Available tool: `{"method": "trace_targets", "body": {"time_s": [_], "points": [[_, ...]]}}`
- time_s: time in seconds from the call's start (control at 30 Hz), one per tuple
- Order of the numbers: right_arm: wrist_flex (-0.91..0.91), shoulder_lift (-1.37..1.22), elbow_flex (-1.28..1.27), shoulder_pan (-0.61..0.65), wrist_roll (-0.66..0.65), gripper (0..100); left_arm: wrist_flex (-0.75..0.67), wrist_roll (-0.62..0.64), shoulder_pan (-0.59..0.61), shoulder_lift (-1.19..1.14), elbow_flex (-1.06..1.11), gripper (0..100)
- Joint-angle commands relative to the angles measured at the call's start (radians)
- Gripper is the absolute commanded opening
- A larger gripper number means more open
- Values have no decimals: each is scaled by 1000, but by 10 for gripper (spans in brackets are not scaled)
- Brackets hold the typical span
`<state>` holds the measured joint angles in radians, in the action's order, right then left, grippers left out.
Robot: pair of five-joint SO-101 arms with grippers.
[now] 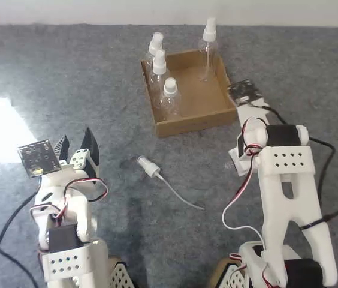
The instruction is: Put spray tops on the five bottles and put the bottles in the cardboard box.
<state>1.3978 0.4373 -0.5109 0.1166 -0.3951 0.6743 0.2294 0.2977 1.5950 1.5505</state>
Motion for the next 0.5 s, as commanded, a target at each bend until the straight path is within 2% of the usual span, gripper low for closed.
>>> {"method": "trace_targets", "body": {"time_s": [0.0,0.2,0.47], "points": [[-45,38,63,1,-189,246,-35,-14,-2,9,-13,181],[-41,38,63,5,-454,246,-35,-14,-2,9,-13,181],[-39,36,37,2,-690,246,-35,-14,-2,9,-13,181]]}}
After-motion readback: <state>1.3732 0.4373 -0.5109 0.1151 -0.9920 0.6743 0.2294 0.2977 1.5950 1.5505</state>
